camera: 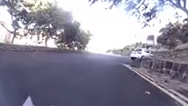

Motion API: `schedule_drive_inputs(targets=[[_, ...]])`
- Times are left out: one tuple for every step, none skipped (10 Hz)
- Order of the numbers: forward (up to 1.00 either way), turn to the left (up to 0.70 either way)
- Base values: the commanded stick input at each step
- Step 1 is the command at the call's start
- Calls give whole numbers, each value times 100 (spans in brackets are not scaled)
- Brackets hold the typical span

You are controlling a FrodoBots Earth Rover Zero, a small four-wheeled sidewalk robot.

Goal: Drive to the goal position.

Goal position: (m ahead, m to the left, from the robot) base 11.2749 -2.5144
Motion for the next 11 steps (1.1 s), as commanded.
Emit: schedule_drive_inputs(targets=[[50,0],[50,0],[50,0],[50,0],[50,0],[50,0],[50,0],[50,0],[50,0],[50,0],[50,0]])
